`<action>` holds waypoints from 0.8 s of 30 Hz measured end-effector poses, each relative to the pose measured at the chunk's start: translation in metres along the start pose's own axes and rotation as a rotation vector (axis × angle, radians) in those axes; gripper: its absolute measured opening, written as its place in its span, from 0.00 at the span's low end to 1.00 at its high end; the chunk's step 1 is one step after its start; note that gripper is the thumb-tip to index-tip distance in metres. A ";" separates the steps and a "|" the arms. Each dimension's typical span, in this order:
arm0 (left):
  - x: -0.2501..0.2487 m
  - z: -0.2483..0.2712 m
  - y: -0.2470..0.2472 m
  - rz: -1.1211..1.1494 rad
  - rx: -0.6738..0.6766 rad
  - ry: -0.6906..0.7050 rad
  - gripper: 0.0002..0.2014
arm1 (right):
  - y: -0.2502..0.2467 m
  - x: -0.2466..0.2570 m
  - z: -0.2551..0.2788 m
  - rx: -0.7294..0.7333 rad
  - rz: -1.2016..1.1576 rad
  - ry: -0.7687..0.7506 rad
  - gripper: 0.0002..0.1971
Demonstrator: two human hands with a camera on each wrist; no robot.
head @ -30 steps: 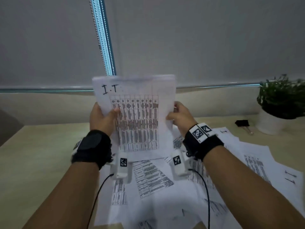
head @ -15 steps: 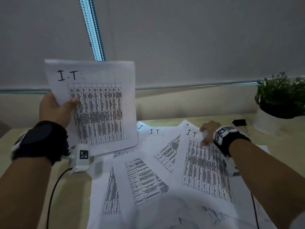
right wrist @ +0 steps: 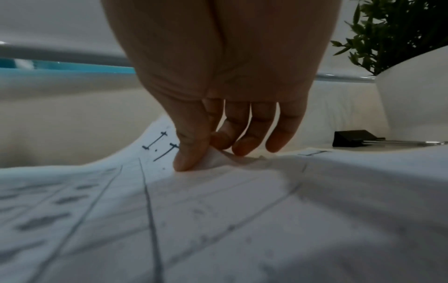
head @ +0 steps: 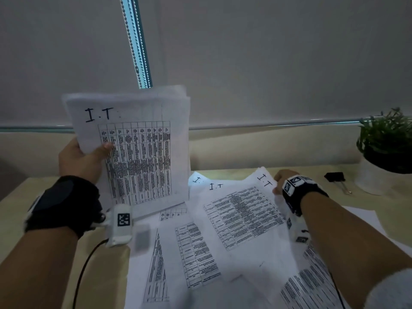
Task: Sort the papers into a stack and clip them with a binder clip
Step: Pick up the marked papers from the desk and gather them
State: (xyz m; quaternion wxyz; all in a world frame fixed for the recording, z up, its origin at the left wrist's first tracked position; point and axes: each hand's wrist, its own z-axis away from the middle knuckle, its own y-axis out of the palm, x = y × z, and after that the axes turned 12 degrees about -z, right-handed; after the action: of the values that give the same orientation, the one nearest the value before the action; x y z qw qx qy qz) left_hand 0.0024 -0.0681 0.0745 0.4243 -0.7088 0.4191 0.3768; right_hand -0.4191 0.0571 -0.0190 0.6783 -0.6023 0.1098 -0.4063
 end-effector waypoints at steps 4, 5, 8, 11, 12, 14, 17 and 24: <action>0.002 -0.003 -0.005 0.006 -0.030 -0.014 0.21 | -0.016 0.002 0.004 -0.073 -0.152 -0.013 0.14; 0.002 -0.005 -0.005 0.014 -0.032 -0.017 0.21 | -0.018 0.000 0.004 -0.101 -0.194 -0.039 0.14; 0.003 -0.004 -0.006 0.034 -0.037 -0.026 0.22 | -0.023 -0.003 0.010 -0.183 -0.287 -0.118 0.09; 0.006 -0.001 -0.006 0.041 -0.023 -0.012 0.21 | -0.035 0.001 0.020 -0.278 -0.381 -0.206 0.08; 0.005 0.000 -0.007 0.035 -0.024 -0.005 0.21 | -0.045 0.003 0.022 -0.322 -0.428 -0.245 0.07; 0.007 -0.002 -0.008 0.030 -0.022 -0.008 0.21 | -0.077 0.011 0.030 -0.430 -0.481 -0.346 0.05; 0.014 -0.010 -0.011 0.013 -0.019 0.011 0.21 | -0.141 0.026 0.051 -0.593 -0.529 -0.502 0.10; 0.034 -0.027 -0.017 0.002 -0.060 0.063 0.26 | -0.229 0.063 0.108 -0.580 -0.721 -0.628 0.16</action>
State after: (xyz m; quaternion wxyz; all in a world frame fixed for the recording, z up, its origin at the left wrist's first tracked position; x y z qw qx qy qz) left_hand 0.0355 -0.0974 0.0590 0.3889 -0.7324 0.4215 0.3670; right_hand -0.4052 0.1054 0.2373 0.3033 -0.8557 -0.2034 -0.3666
